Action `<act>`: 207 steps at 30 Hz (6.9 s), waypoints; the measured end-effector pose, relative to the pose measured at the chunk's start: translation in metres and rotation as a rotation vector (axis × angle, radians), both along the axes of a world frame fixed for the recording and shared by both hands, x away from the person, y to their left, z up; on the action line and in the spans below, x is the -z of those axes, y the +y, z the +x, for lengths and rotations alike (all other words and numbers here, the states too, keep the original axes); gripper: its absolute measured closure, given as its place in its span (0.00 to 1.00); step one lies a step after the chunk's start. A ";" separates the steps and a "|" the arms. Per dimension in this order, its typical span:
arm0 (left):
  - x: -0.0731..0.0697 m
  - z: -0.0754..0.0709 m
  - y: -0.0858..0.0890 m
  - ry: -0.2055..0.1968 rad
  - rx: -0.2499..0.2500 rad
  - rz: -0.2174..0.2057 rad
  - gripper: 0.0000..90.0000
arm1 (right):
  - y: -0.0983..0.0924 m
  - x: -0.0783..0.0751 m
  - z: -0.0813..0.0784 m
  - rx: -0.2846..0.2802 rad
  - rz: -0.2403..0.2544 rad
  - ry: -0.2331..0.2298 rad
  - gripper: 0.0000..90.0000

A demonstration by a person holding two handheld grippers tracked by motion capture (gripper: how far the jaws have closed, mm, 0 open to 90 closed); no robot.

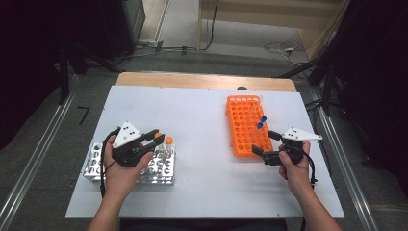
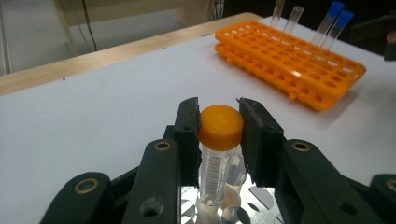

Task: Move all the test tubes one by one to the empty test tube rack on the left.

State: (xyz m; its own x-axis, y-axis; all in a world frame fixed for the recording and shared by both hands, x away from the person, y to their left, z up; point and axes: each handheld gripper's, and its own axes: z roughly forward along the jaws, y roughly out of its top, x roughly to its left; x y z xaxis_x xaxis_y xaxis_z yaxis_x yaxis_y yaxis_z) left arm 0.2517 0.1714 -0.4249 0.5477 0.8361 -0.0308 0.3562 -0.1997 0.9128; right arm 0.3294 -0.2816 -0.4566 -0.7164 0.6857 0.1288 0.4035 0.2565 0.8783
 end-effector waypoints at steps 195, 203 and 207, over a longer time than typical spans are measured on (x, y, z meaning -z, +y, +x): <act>-0.005 -0.004 0.041 -0.070 -0.041 -0.206 0.85 | 0.044 -0.021 -0.037 -0.200 0.009 -0.034 0.00; 0.003 -0.001 0.033 -0.059 -0.047 -0.166 0.85 | 0.044 -0.018 -0.036 -0.195 -0.001 -0.030 0.00; 0.005 0.000 0.031 -0.054 -0.049 -0.146 0.85 | 0.043 -0.018 -0.036 -0.189 -0.002 -0.028 0.00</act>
State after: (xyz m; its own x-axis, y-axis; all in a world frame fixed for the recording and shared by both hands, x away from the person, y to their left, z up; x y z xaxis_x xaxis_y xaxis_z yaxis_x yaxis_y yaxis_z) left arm 0.2521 0.2021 -0.4301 0.5103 0.8508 -0.1256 0.3120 -0.0470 0.9489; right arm 0.2936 -0.2384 -0.4387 -0.8357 0.5390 0.1057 0.3236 0.3276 0.8877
